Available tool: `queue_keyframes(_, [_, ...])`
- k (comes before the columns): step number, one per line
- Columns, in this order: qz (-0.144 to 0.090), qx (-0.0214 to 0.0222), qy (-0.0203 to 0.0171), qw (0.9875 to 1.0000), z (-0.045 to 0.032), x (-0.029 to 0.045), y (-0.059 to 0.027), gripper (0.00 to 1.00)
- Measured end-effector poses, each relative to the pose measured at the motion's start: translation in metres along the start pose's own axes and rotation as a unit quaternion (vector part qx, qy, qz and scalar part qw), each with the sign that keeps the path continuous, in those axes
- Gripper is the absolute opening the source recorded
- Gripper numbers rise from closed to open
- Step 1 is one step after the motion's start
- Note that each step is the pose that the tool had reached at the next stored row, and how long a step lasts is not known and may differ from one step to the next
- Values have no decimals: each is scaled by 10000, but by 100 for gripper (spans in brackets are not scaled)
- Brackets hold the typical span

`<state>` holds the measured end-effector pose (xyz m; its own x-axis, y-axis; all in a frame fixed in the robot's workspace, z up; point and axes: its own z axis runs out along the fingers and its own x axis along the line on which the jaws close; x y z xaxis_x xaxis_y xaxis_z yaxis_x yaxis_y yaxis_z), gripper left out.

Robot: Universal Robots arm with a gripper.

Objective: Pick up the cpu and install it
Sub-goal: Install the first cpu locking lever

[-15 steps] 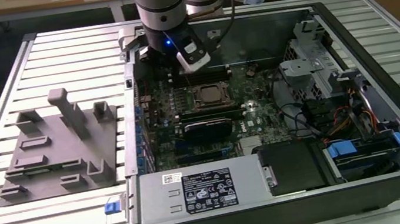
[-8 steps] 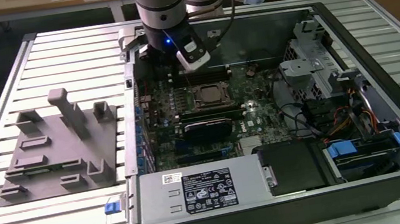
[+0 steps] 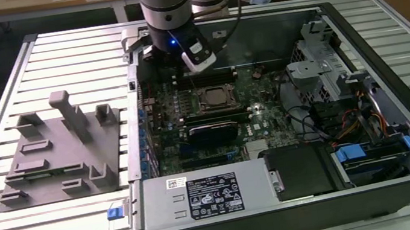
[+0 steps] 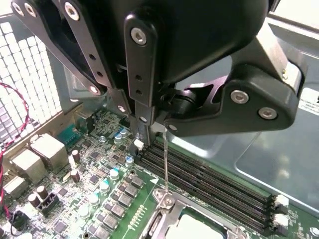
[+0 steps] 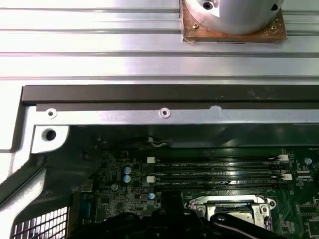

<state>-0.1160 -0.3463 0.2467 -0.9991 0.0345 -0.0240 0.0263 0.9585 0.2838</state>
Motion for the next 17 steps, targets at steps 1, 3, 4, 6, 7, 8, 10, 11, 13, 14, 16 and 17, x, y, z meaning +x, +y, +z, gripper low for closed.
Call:
queue_keyframes(1, [0,0,0,10000,0,-16,0,11])
queue_keyframes(3, [1,0,0,10000,2,-61,2,11])
queue_keyframes(4, [1,0,1,10000,3,-88,2,11])
queue_keyframes(6, [1,0,3,10000,5,-147,4,11])
queue_keyframes(7, [2,1,5,10000,5,-178,5,11])
queue_keyframes(8, [3,0,7,10000,7,-215,6,11])
queue_keyframes(10, [4,1,12,10000,9,-292,8,11])
queue_keyframes(11, [5,1,15,10000,10,-324,9,11])
queue_keyframes(13, [6,1,16,10000,12,-376,10,11])
queue_keyframes(14, [5,1,17,10000,13,-395,10,11])
queue_keyframes(16, [6,1,17,10000,13,-405,10,11])
queue_keyframes(17, [6,1,17,10000,13,-405,10,11])
